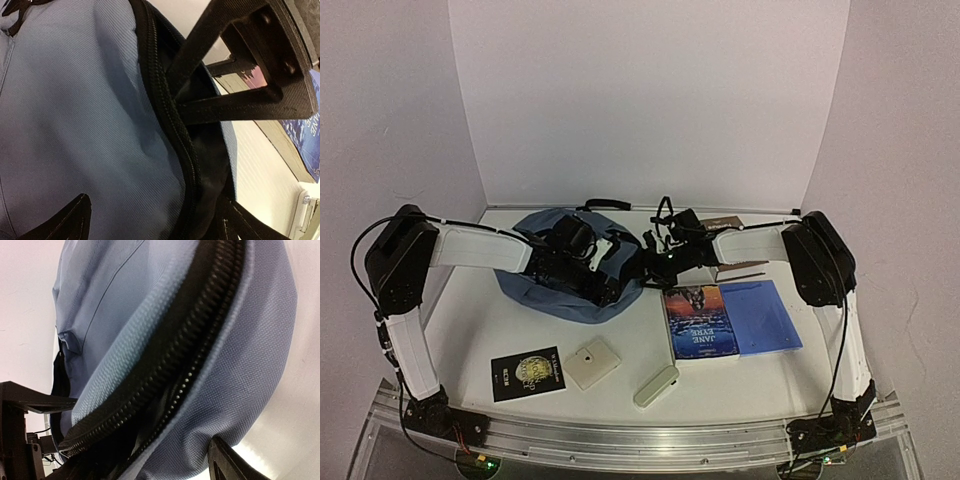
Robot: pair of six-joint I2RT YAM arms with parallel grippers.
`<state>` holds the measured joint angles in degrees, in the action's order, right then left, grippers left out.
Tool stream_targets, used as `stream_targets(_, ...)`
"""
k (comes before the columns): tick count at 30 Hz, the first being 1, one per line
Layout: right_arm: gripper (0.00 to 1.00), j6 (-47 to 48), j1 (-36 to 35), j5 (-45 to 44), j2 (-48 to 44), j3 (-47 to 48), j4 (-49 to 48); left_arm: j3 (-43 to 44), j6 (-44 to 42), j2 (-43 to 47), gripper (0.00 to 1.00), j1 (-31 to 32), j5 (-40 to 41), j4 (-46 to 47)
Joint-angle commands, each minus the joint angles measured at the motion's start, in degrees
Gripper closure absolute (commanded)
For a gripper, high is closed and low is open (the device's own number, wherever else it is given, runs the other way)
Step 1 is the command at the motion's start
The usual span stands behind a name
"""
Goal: Pack the student bag
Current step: Unzip the student bag at the center of the board.
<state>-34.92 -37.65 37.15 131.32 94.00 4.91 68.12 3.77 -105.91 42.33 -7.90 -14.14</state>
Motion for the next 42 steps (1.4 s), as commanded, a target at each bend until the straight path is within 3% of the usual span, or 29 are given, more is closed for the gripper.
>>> stream_targets(1, 0.28, -2.35, -0.50, 2.78, 1.31, -0.64, -5.43, 0.58, -0.44, 0.63, 0.17, 0.38, 2.50, 2.65)
stream_targets(9, 0.30, -4.61, -0.50, 4.65, 1.31, -1.56, -8.27, 3.32, 2.57, -2.97, 0.33, 0.41, 2.33, 5.74)
stream_targets(15, 0.33, -5.05, -0.52, 4.53, 0.77, -2.37, -8.92, 3.22, 4.26, -3.88, 0.36, 0.39, 1.82, 7.04)
stream_targets(21, 0.37, -4.69, -0.50, 3.90, -0.32, -3.91, -9.07, 4.17, 3.66, -3.17, 0.74, 0.30, 7.36, 4.17)
stream_targets(26, 0.43, -4.04, -0.51, 1.70, -1.05, -4.79, -8.98, 4.81, 2.76, -0.69, 0.98, 0.30, 10.14, 1.85)
stream_targets(34, 0.67, 1.87, -0.50, -3.54, -3.05, -4.51, -4.17, 5.94, 4.34, 6.92, 1.00, -2.11, 13.83, -0.40)
stream_targets(40, 0.98, 11.07, -0.50, -9.04, -5.61, -3.15, 3.62, 6.67, 6.92, 12.83, 1.00, -9.50, 12.50, -2.15)
stream_targets(42, 1.00, 14.23, -0.50, -10.78, -6.40, -2.96, 6.11, 6.96, 7.01, 13.49, 1.00, -12.61, 12.69, -3.26)
